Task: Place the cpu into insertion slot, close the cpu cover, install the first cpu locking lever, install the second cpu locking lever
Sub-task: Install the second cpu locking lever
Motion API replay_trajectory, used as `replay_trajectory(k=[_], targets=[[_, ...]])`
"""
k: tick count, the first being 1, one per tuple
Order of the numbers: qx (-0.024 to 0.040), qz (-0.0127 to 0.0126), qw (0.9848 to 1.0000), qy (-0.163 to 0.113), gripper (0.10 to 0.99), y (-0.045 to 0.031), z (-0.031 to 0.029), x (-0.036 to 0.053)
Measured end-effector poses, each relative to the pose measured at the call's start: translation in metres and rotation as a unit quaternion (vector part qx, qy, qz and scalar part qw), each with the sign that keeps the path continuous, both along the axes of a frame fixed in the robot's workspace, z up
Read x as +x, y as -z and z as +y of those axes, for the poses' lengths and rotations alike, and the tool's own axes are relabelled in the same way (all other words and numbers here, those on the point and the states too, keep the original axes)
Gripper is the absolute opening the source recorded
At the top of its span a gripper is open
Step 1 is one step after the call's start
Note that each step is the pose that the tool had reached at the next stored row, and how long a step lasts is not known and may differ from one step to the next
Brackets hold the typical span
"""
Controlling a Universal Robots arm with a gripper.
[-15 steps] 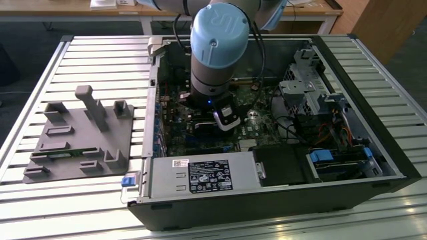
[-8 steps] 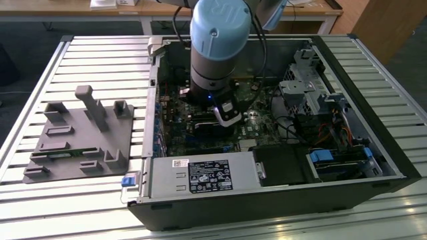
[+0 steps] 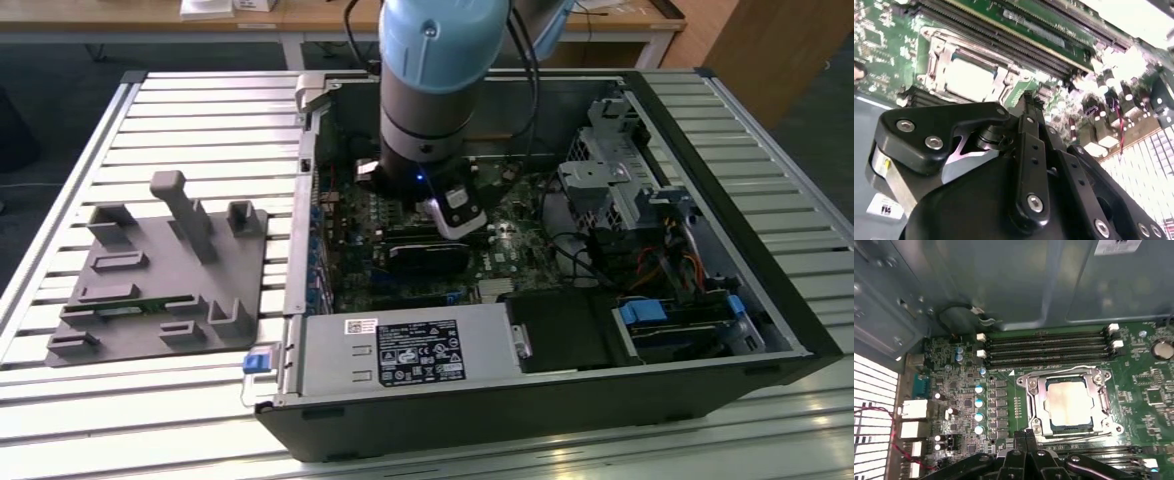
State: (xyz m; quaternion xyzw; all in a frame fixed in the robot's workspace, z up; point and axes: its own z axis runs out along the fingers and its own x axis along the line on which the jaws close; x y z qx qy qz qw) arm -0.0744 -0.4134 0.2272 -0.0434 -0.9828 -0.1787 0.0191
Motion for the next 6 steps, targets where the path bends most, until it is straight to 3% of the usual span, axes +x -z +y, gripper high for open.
replay_trajectory(k=[4,6], targets=[[-0.0001,0.0001,1.0,0.0,0.106,-0.0128,0.0005,0.0],[0.0001,-0.0001,1.0,0.0,0.106,-0.013,0.0006,0.0]])
